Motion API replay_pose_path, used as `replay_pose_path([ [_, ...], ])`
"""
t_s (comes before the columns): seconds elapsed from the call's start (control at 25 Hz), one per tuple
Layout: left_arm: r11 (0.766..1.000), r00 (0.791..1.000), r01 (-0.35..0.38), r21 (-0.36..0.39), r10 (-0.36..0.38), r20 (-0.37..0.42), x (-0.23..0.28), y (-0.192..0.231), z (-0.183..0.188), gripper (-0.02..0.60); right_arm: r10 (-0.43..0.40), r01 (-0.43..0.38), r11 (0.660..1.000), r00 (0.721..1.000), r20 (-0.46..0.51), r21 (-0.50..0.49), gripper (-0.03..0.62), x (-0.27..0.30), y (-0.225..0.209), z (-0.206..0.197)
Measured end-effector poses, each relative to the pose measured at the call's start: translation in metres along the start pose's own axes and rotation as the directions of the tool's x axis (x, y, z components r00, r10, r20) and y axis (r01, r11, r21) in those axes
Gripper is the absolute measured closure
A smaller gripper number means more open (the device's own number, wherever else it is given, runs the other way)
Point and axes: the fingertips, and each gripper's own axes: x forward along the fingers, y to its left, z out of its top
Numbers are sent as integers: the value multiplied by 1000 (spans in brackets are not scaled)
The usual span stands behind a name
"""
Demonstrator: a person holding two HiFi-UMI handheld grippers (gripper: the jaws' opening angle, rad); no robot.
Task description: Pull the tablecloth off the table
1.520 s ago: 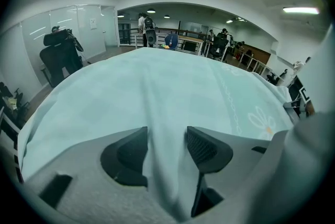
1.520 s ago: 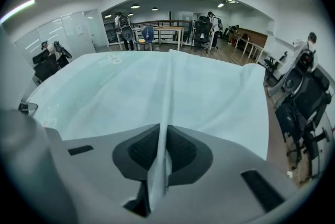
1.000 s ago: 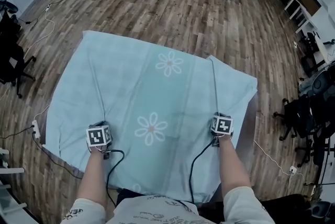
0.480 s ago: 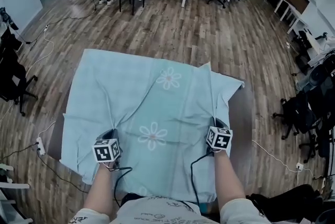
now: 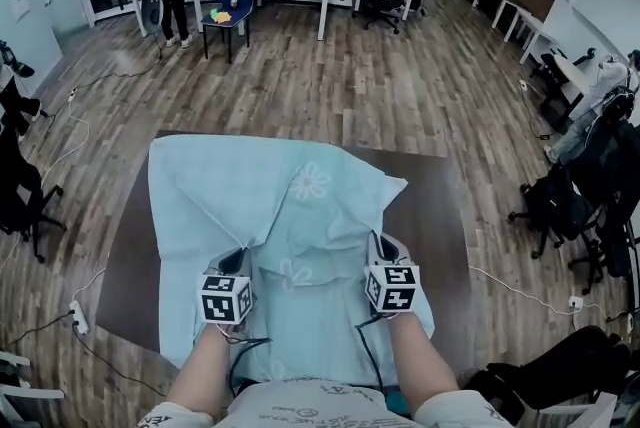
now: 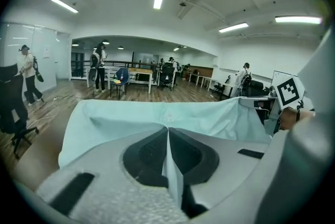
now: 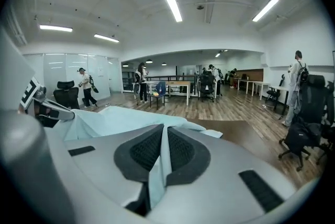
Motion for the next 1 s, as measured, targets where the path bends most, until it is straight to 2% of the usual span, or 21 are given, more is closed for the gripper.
replay_pose_path([
  [0.2,987,987,115,108,-126,99,-9,-56,45,574,27,-25,1000,995,101,-17,580,-29,33,37],
  [0.4,951,951,203,235,-249,184,-29,-117,83,574,42,-37,999,983,179,-34,580,-57,57,65],
  [0.52,930,931,242,278,-303,203,-36,-146,94,572,50,-40,998,976,213,-50,580,-71,70,78],
  [0.68,920,918,256,296,-328,224,-42,-161,99,572,57,-40,996,970,238,-75,580,-83,86,85],
  [1.0,924,915,247,293,-322,242,-42,-160,103,572,36,-24,998,971,237,-51,582,-87,84,87],
])
